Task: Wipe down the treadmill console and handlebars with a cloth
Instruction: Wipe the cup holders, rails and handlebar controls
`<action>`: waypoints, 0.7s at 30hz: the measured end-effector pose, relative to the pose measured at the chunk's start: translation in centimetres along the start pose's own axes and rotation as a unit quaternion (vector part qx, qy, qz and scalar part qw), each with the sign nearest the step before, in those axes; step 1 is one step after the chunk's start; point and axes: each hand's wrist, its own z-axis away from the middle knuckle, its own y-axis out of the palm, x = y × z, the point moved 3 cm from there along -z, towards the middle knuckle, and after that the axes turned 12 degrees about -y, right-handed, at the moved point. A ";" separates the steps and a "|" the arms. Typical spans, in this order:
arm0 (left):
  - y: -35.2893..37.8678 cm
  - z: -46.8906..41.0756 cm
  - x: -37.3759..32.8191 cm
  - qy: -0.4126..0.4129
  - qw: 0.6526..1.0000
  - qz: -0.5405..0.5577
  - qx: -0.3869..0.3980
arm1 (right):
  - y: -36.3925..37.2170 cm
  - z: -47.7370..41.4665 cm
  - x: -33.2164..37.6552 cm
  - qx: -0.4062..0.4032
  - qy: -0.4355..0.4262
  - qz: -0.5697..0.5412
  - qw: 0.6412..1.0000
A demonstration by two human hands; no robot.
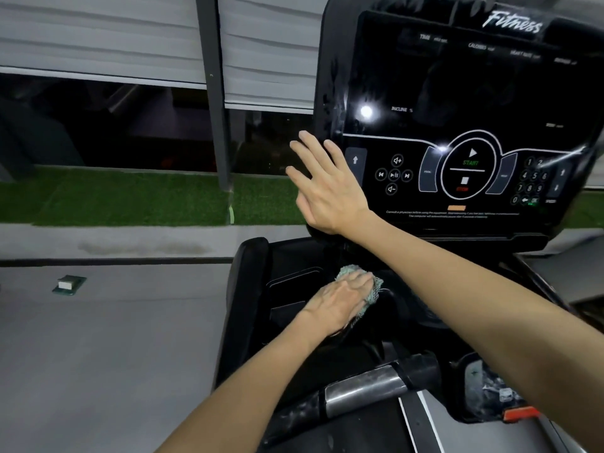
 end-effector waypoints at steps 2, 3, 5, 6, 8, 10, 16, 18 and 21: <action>0.3 -0.7 -0.5 -0.014 1.000 -0.019 -0.004 | 0.1 0.0 0.0 -0.002 -0.002 -0.005 1.000; 0.5 -0.9 -0.7 -0.014 1.000 -0.025 -0.004 | 0.1 0.0 0.0 -0.003 -0.003 -0.006 1.000; 0.8 -1.1 -0.8 0.003 1.000 -0.026 0.006 | 0.2 0.1 -0.1 -0.007 -0.005 -0.007 1.000; 0.7 -1.1 -0.6 0.013 0.999 -0.025 0.015 | 0.3 0.1 -0.1 -0.009 -0.005 -0.008 1.000; 0.1 -1.1 0.0 0.020 0.999 -0.016 0.038 | 0.4 0.2 -0.1 -0.017 -0.010 -0.015 1.000; -0.6 -1.0 0.3 0.014 0.998 0.003 0.056 | 0.6 0.2 -0.2 -0.028 -0.014 -0.022 0.999; -0.6 -2.8 -2.8 0.057 0.998 -0.005 0.001 | 0.7 0.3 -0.3 -0.049 -0.017 -0.025 0.998; -0.3 -3.1 -3.1 0.090 0.995 0.024 -0.027 | 0.6 0.3 -0.3 -0.052 -0.016 -0.026 0.998; -0.9 -3.2 -3.7 0.093 0.994 0.042 -0.031 | 0.5 0.3 -0.3 -0.055 -0.016 -0.032 0.998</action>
